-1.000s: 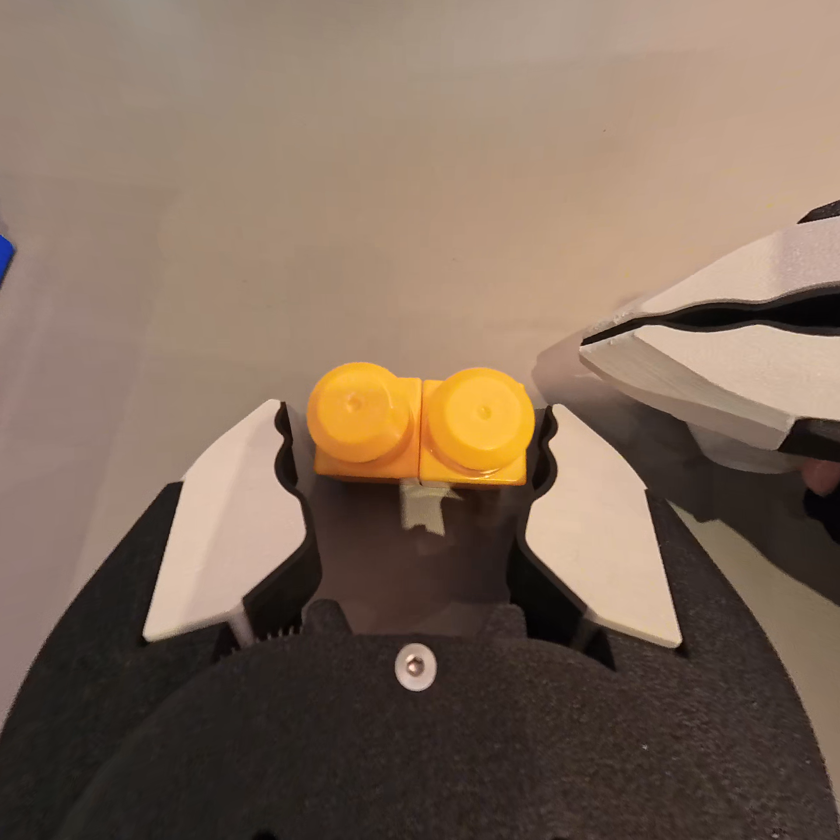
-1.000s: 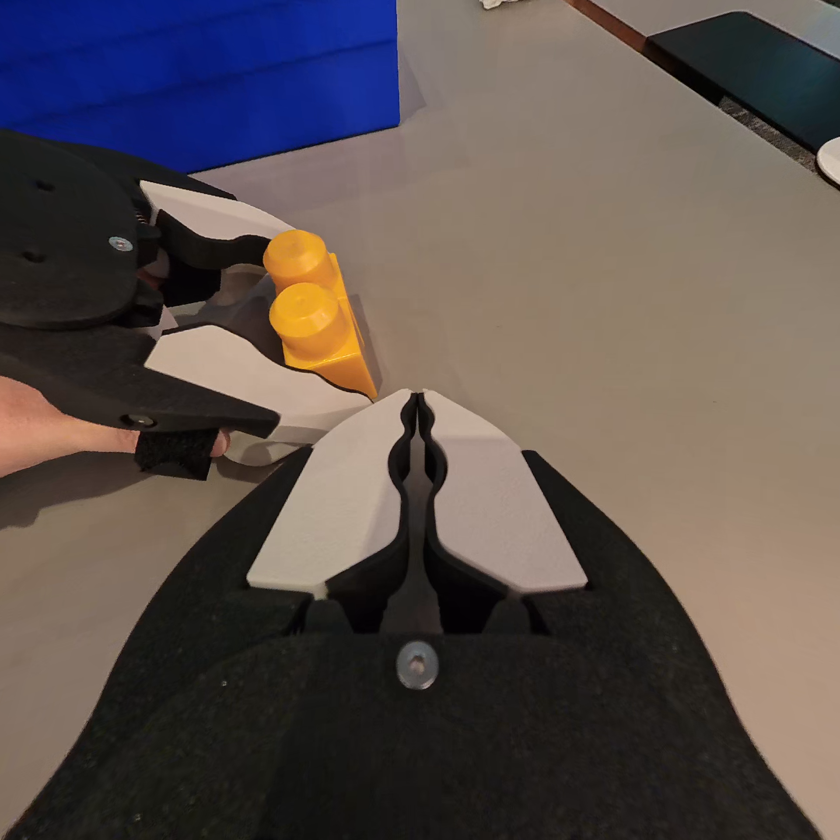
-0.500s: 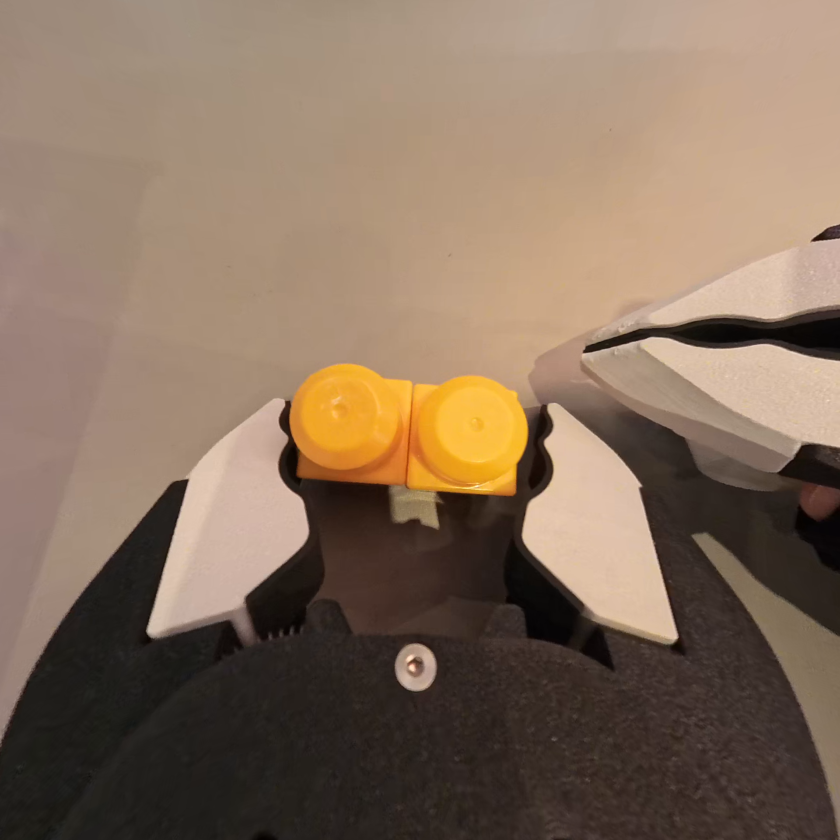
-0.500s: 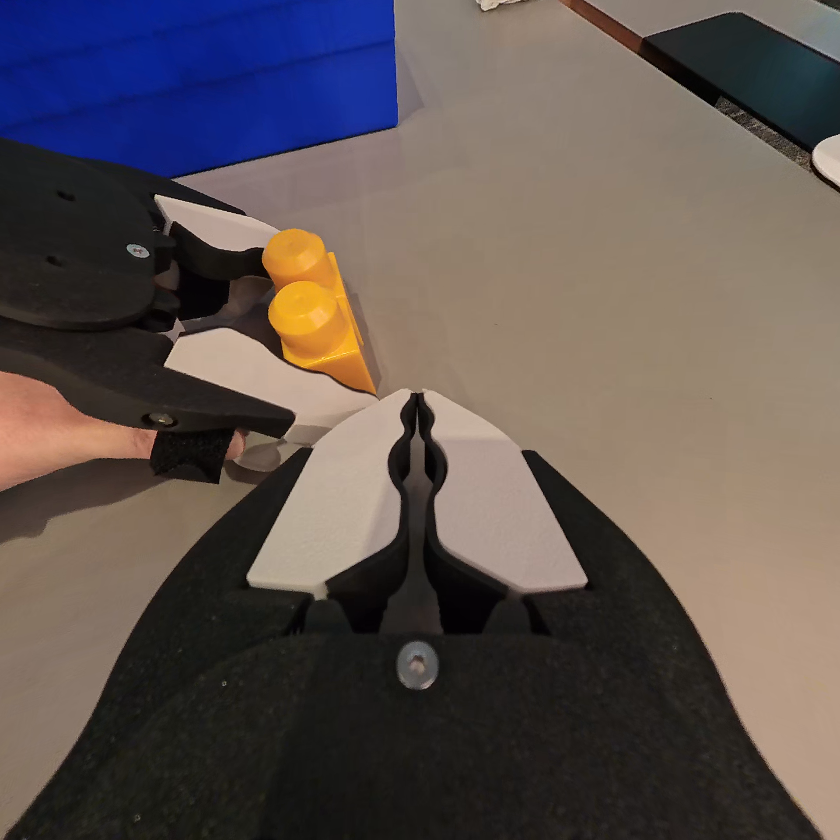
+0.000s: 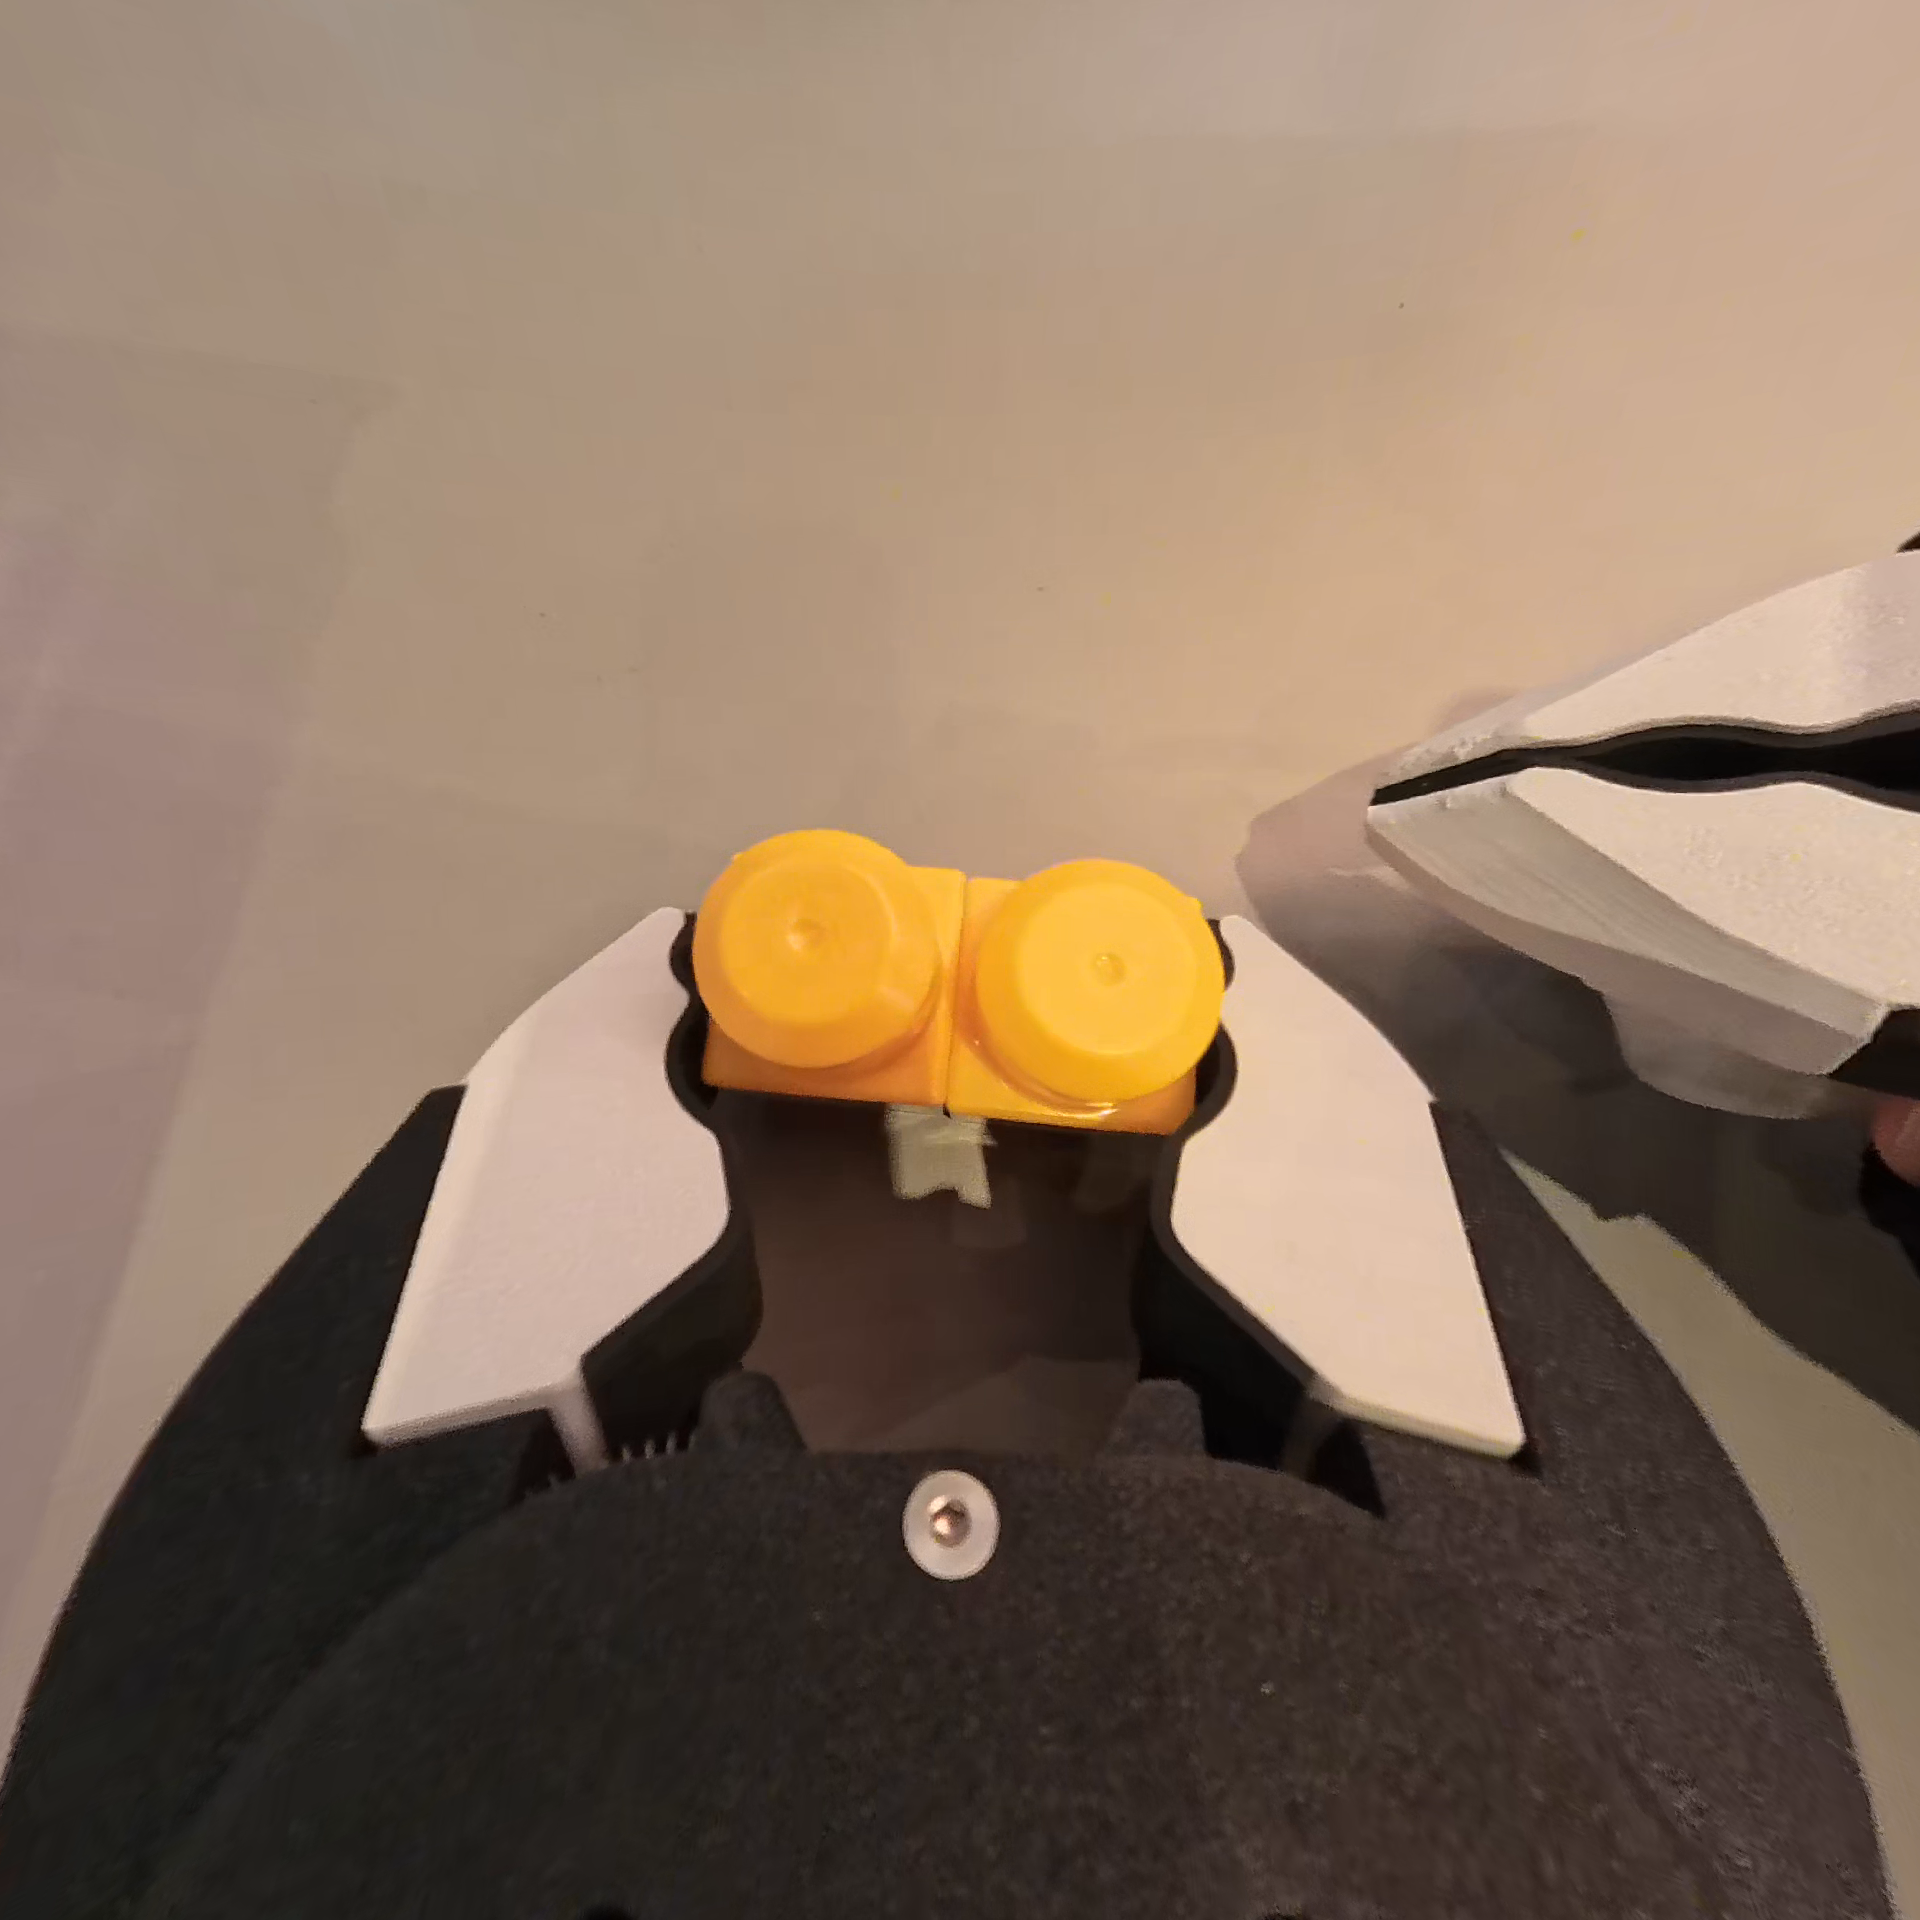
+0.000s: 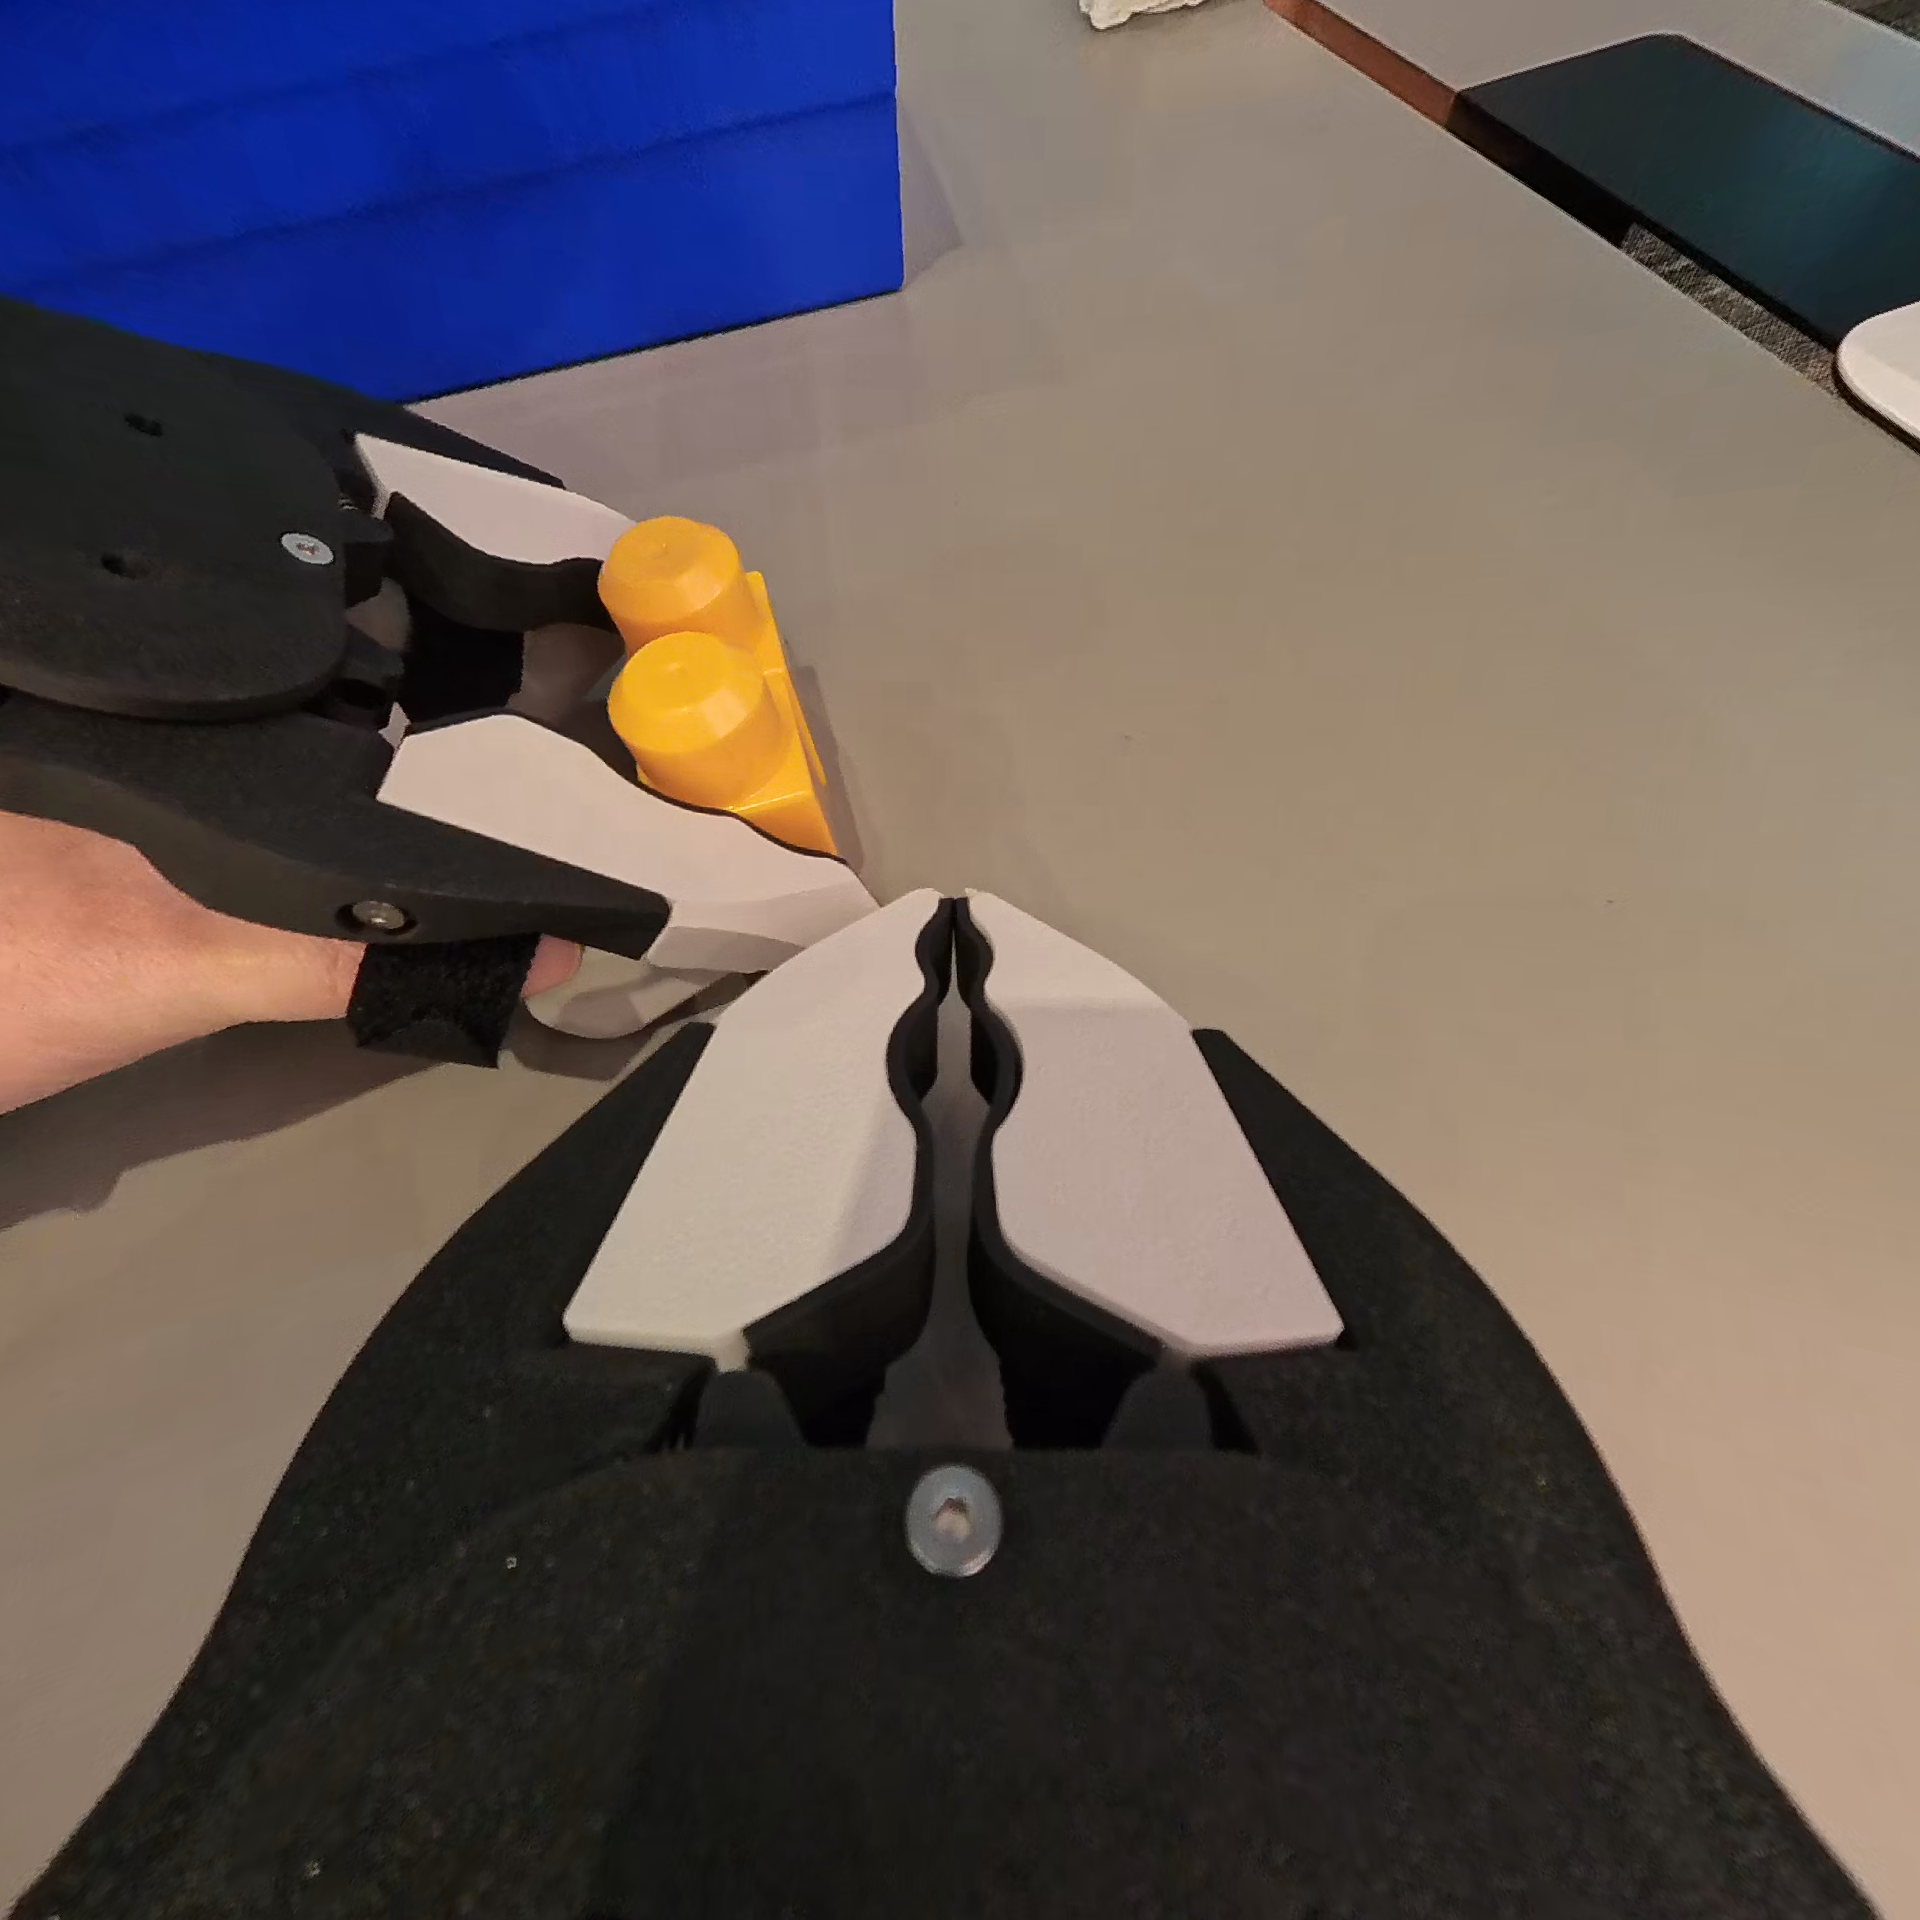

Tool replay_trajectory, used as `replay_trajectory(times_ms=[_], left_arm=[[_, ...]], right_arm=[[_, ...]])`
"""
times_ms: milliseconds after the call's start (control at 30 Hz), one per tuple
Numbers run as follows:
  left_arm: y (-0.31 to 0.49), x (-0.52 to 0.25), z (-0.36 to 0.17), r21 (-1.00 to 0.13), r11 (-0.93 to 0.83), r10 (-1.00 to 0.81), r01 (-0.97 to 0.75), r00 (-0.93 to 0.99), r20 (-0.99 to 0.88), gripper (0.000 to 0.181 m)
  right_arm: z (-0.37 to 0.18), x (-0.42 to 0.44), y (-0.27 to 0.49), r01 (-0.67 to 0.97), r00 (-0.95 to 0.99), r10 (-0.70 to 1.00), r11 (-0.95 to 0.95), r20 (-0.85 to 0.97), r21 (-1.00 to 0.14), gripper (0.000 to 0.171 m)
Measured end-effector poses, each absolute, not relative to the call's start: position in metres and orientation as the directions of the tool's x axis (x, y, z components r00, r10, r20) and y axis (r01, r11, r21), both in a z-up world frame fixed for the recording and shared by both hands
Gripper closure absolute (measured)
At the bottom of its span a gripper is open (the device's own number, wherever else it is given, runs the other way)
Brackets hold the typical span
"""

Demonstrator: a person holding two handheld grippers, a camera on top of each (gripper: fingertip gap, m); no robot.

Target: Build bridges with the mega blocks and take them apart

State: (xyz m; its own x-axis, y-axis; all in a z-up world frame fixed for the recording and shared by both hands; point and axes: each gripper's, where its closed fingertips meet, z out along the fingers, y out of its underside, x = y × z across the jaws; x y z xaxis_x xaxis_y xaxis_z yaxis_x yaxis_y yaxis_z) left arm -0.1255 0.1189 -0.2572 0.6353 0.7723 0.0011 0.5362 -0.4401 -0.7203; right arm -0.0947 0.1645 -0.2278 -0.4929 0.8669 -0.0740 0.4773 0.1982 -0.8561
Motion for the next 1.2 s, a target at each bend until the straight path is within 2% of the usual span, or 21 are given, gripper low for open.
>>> replay_trajectory(times_ms=[200,400,500,633,867,933,1033,1200], left_arm=[[0.117,-0.123,-0.257,-0.717,-0.488,0.715,0.498,0.699,-0.002,0.091],[0.12,-0.113,-0.254,-0.718,-0.55,0.577,0.426,0.816,0.042,0.091],[0.125,-0.107,-0.245,-0.762,-0.551,0.485,0.34,0.874,0.039,0.091],[0.133,-0.092,-0.221,-0.835,-0.527,0.299,0.158,0.954,-0.008,0.091],[0.153,-0.067,-0.191,-0.906,-0.424,-0.024,0.01,0.999,0.022,0.092],[0.159,-0.065,-0.187,-0.912,-0.408,-0.096,-0.029,0.995,0.011,0.091],[0.165,-0.064,-0.187,-0.914,-0.406,-0.177,-0.024,0.983,0.053,0.092],[0.169,-0.089,-0.203,-0.869,-0.487,-0.106,-0.084,0.994,-0.036,0.092]], right_arm=[[-0.228,-0.094,0.164,0.477,-0.494,0.866,0.202,-0.071,-0.855,0.171],[-0.227,-0.094,0.163,0.473,-0.496,0.867,0.214,-0.057,-0.855,0.171],[-0.225,-0.095,0.164,0.463,-0.49,0.87,0.21,-0.052,-0.861,0.171],[-0.213,-0.093,0.167,0.428,-0.474,0.88,0.209,-0.021,-0.879,0.171],[-0.178,-0.068,0.204,0.36,-0.35,0.919,0.308,0.178,-0.881,0.171],[-0.169,-0.051,0.223,0.343,-0.291,0.941,0.272,0.174,-0.899,0.171],[-0.171,-0.019,0.264,0.369,-0.143,0.975,0.21,0.168,-0.905,0.159],[-0.2,0.015,0.3,0.447,0.021,0.992,0.104,0.126,-0.889,0.133]])
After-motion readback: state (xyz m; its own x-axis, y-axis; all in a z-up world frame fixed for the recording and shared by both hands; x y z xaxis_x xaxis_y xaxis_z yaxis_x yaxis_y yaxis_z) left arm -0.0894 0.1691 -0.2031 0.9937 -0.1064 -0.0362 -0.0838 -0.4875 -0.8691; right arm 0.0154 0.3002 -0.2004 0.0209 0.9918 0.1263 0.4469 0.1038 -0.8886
